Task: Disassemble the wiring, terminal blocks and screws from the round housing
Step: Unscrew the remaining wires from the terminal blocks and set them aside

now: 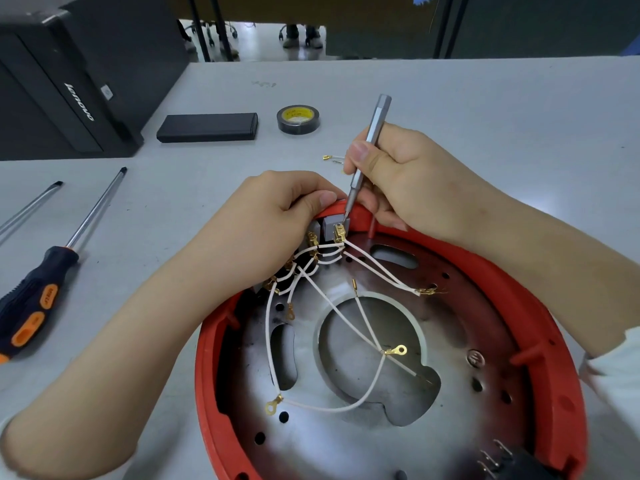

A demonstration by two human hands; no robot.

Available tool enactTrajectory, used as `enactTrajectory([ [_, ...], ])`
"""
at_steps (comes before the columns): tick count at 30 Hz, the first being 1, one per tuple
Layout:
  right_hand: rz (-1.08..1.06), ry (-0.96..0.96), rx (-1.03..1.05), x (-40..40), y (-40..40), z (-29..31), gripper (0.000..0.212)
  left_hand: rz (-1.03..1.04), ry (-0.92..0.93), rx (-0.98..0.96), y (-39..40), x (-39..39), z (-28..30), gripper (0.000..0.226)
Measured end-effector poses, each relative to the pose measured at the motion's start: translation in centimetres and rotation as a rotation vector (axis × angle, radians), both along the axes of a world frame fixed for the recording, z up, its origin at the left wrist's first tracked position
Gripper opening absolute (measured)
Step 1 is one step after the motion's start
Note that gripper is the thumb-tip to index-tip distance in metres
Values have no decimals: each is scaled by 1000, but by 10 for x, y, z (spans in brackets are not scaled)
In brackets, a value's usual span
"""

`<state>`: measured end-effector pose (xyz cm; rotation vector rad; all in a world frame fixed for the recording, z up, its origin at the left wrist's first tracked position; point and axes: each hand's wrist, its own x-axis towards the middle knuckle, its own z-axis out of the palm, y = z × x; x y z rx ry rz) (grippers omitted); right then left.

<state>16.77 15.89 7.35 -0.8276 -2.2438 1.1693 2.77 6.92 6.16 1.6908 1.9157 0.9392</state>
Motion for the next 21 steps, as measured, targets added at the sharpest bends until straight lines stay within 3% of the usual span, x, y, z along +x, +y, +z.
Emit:
enactTrajectory([
  [21, -32, -9, -9, -5, 2, -2, 29, 24, 19, -11, 2, 1, 0, 23],
])
